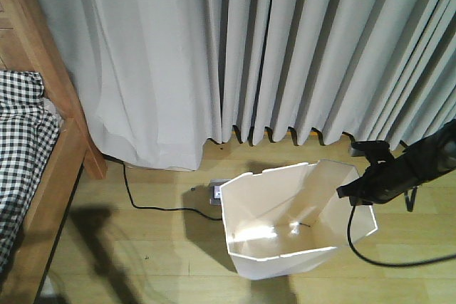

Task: Move trash bin to bedside with robot
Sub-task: 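Lower the bin to the floor beside the bed with the right gripper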

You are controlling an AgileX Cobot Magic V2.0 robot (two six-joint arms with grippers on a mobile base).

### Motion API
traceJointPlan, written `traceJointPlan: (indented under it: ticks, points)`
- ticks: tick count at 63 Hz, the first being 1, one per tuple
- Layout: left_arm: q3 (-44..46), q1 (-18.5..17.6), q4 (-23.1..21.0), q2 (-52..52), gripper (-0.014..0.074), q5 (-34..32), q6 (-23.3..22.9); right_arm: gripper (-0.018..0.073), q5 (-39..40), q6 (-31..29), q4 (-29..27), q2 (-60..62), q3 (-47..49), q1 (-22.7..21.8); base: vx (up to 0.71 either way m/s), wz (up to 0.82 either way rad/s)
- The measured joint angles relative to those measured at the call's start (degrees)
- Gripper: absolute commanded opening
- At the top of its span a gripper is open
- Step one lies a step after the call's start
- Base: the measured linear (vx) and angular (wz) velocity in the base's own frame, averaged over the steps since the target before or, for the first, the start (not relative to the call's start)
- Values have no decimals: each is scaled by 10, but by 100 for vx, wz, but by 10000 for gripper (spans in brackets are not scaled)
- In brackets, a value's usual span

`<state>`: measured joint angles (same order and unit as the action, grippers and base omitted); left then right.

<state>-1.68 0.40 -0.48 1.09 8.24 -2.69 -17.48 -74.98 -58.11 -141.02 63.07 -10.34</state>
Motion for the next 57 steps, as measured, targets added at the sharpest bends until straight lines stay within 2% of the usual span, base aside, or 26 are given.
traceJointPlan:
  ticks: [42,57]
  points:
    - [0,0,0,0,-6,0,0,-3,-92,62,-1,-213,232,0,0,0]
    - [0,0,0,0,-6,0,0,-3,-96,128,-1,-269,291,3,0,0]
